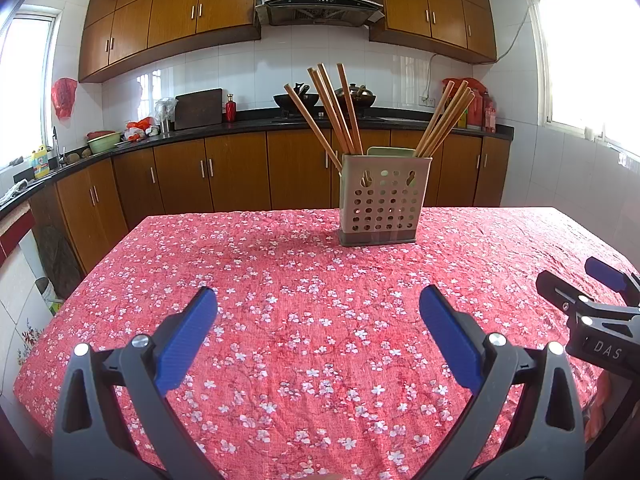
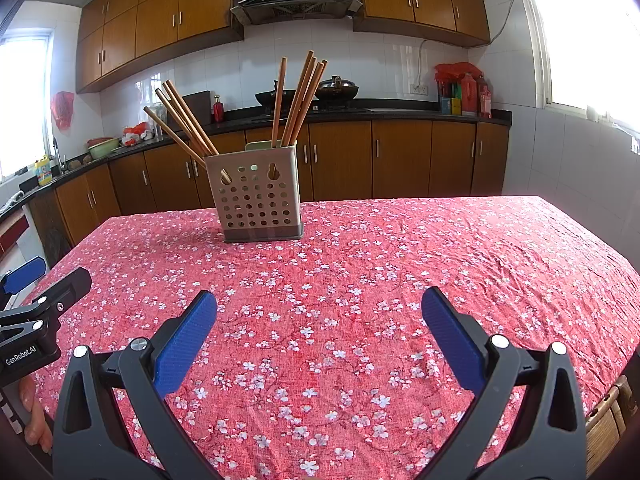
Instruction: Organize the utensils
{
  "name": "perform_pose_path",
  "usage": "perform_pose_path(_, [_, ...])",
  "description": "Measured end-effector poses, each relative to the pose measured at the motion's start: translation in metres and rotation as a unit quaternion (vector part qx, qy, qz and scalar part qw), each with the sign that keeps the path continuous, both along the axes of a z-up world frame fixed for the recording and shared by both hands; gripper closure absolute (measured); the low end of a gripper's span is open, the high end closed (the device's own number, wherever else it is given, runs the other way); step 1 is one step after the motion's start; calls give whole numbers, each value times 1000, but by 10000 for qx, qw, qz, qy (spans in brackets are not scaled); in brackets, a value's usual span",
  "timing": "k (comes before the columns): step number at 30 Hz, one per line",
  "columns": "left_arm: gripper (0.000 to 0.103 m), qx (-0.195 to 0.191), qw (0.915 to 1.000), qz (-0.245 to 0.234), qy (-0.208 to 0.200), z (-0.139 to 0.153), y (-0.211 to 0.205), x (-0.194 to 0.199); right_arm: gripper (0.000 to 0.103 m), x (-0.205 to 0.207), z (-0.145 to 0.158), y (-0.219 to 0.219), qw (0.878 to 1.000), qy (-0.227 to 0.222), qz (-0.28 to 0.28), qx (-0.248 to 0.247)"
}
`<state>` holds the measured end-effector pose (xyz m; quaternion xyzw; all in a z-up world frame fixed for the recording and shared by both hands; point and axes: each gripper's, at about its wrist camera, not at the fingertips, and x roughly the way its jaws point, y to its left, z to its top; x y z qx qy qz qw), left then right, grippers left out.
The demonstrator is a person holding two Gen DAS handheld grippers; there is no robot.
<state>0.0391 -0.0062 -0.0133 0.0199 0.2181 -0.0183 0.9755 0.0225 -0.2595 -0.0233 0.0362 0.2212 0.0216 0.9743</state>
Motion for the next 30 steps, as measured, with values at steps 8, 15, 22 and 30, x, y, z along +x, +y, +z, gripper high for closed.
perform_pose_path(8, [4, -2, 10000, -3, 9, -1, 1, 0, 2, 1, -1, 0, 10000, 10, 6, 2])
perform_pose_path(15, [4, -31, 10000, 5, 46, -4, 4, 0, 2, 1, -1, 0, 10000, 17, 5, 0])
perform_pose_path(22, [4, -25, 10000, 11, 38, -4, 5, 0, 2, 1, -1, -1, 10000, 16, 5, 3])
perform_pose_path(30, [4, -94, 9999, 8, 107, -2, 7, 3, 2, 1, 0, -2, 10000, 23, 11, 4])
